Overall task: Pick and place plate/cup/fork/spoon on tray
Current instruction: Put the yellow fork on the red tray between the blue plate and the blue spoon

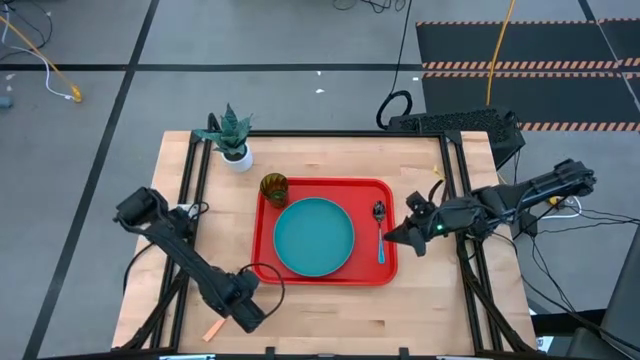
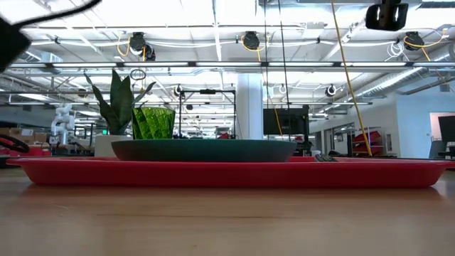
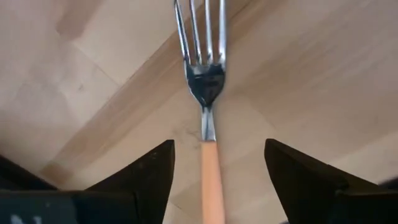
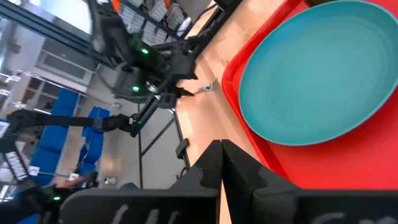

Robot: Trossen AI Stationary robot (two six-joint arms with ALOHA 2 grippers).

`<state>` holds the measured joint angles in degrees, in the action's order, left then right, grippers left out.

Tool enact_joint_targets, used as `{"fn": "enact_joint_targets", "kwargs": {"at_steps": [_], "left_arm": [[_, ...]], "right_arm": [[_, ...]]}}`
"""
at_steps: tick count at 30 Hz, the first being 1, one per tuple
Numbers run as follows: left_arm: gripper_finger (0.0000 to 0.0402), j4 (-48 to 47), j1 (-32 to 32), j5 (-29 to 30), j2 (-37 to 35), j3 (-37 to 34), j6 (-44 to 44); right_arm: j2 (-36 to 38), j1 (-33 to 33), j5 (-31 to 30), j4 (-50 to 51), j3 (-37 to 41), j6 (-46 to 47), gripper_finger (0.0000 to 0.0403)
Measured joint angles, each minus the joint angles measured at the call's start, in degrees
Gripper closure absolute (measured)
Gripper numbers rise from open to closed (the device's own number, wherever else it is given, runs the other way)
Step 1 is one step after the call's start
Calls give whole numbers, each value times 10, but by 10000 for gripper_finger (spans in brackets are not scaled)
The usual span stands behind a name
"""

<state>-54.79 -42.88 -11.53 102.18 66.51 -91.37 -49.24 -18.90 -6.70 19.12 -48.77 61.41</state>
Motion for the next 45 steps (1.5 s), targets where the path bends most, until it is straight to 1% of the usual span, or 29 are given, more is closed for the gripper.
{"fn": "enact_joint_targets", "kwargs": {"at_steps": [4,9,12,17,20,22,27,33,35,38,41,45], "left_arm": [[172,64,0,-9,0,-39,-26],[206,71,1,-6,0,-54,-32],[243,72,0,-4,0,-63,-32],[326,90,0,-5,-1,-78,-43],[357,97,0,0,-1,-78,-43],[366,104,0,5,-1,-78,-43],[369,116,0,5,-1,-78,-44],[394,119,3,-27,-14,-68,-52],[400,117,1,-29,-31,-60,-54],[401,106,0,-23,-61,-54,-54],[401,72,1,-6,-99,-51,-55],[401,22,10,6,-145,-51,-63]], "right_arm": [[21,0,0,12,0,7,403],[41,0,-6,30,0,13,403],[47,0,-6,35,0,13,403],[48,0,-7,35,0,13,403],[50,0,-7,36,0,13,403],[51,0,-6,35,0,12,403],[61,0,-6,48,0,9,403],[76,0,-7,63,0,14,403],[79,0,-11,63,0,15,403],[80,0,-39,70,0,33,403],[75,1,-53,70,0,42,403],[68,10,-54,88,0,45,403]]}}
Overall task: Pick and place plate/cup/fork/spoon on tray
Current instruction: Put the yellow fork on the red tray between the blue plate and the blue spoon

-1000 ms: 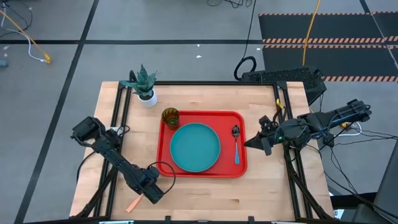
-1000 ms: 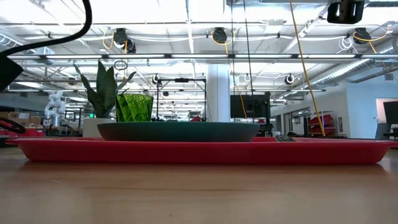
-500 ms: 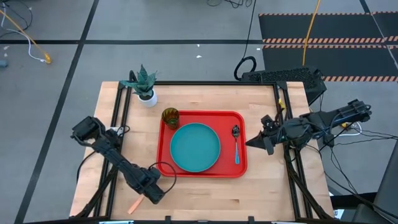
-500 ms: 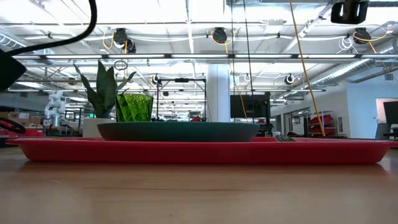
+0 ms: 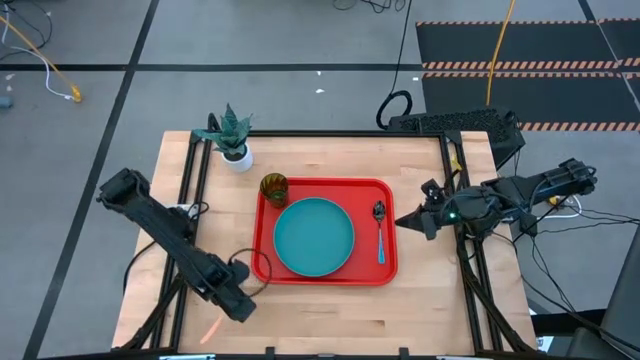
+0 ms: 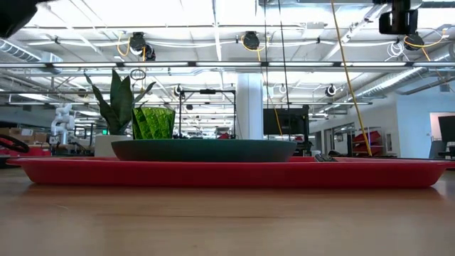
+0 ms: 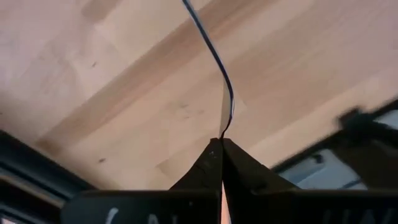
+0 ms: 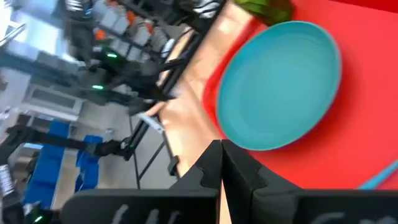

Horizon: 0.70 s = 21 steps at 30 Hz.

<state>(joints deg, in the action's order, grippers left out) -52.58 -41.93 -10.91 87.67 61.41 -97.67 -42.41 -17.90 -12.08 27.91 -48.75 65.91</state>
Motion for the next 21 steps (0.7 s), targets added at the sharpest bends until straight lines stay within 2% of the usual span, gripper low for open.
{"fn": "enact_joint_targets", "kwargs": {"at_steps": [6,9,12,16,21], "left_arm": [[401,-3,35,78,-76,10,-27],[401,-14,62,122,-90,47,-15],[401,-10,92,191,-88,105,21],[401,-7,157,278,-54,195,80],[401,-7,241,275,51,317,172]], "right_arm": [[-13,14,1,14,0,35,403],[-19,14,1,0,0,38,403],[-23,14,1,-5,0,31,403],[-18,14,27,-31,0,15,403],[6,14,75,-90,0,-4,403]]}}
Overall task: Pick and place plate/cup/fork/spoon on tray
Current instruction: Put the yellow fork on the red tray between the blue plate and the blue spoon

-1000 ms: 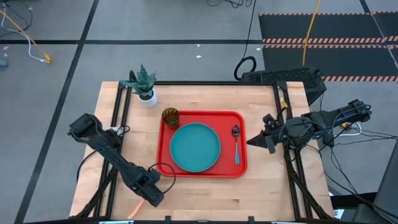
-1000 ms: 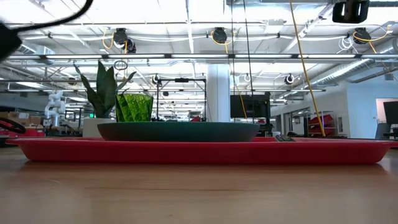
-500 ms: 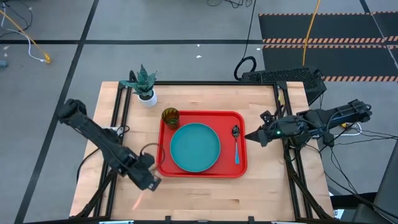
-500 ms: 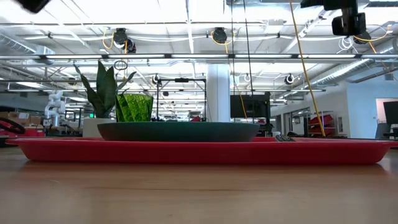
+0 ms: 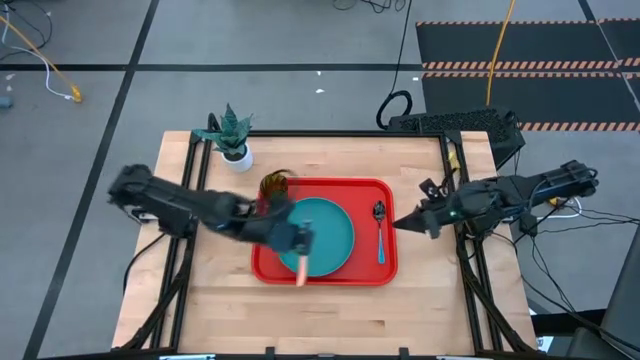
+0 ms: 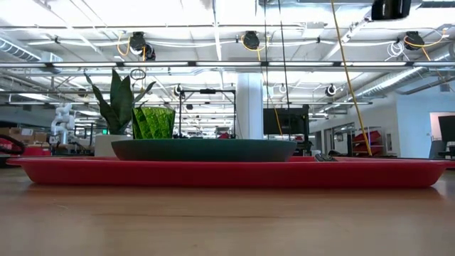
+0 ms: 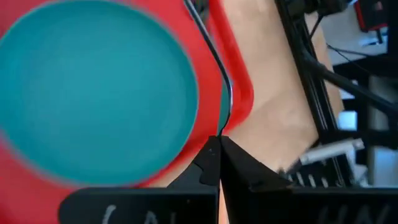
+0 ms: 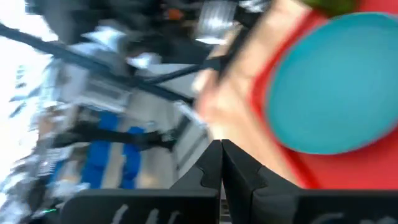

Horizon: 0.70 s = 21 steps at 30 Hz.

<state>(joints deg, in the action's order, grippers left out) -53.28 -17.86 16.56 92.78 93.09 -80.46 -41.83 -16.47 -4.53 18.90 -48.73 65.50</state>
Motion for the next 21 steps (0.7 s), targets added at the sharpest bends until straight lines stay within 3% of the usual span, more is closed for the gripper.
{"fn": "enact_joint_targets", "kwargs": {"at_steps": [8,14,16,21], "left_arm": [[401,-10,92,-19,199,189,39],[401,-13,117,-43,307,324,36],[401,-7,120,-43,330,355,35],[401,20,122,-37,344,381,34]], "right_arm": [[73,-1,30,-80,-1,3,403],[124,-1,33,-91,-47,-19,403],[133,-1,33,-39,-65,-21,403],[144,-1,30,232,-82,-11,403]]}}
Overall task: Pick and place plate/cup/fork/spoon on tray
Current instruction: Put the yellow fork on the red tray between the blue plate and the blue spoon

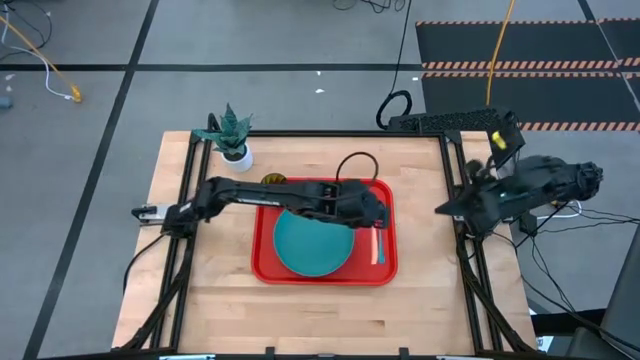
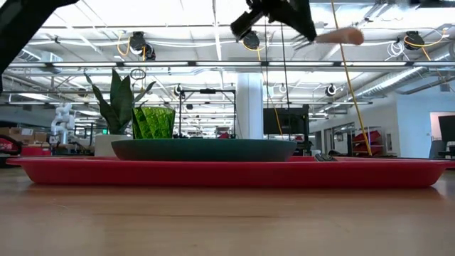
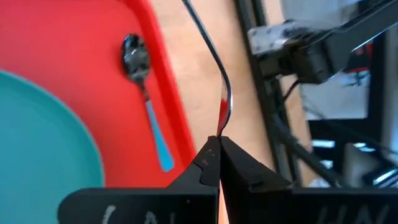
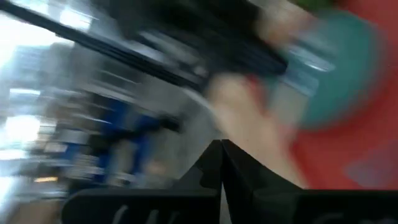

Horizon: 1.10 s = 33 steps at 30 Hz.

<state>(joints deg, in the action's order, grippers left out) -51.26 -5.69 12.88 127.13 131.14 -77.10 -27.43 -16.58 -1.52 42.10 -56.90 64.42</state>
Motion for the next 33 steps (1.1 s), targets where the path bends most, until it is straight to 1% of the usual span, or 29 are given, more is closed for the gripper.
{"fn": "enact_joint_targets", "kwargs": {"at_steps": [1,3,6,11,13,15,19,21,25,28,33], "left_arm": [[401,2,0,6,-4,0,1],[401,-2,0,19,-13,0,3],[401,-1,3,40,-22,1,2],[402,17,13,82,-23,0,-11],[401,31,18,82,-23,0,-14],[401,33,22,82,-23,0,-15],[401,32,30,82,-23,0,-14],[401,34,32,74,-23,0,-11],[401,34,34,52,-23,0,3],[401,35,34,52,-23,0,10],[401,43,38,40,-23,0,18]], "right_arm": [[0,0,-1,51,2,9,403],[1,0,-1,118,12,24,403],[-4,0,-2,130,40,39,403],[-37,0,-14,22,99,37,403],[-68,0,-23,-27,116,18,403],[-101,0,-45,-57,121,-9,403],[-161,1,-92,-70,121,-53,403],[-181,1,-104,-87,121,-65,403],[-202,1,-107,-139,121,-101,400],[-208,6,-109,-166,121,-115,386],[-208,22,-110,-174,121,-116,345]]}}
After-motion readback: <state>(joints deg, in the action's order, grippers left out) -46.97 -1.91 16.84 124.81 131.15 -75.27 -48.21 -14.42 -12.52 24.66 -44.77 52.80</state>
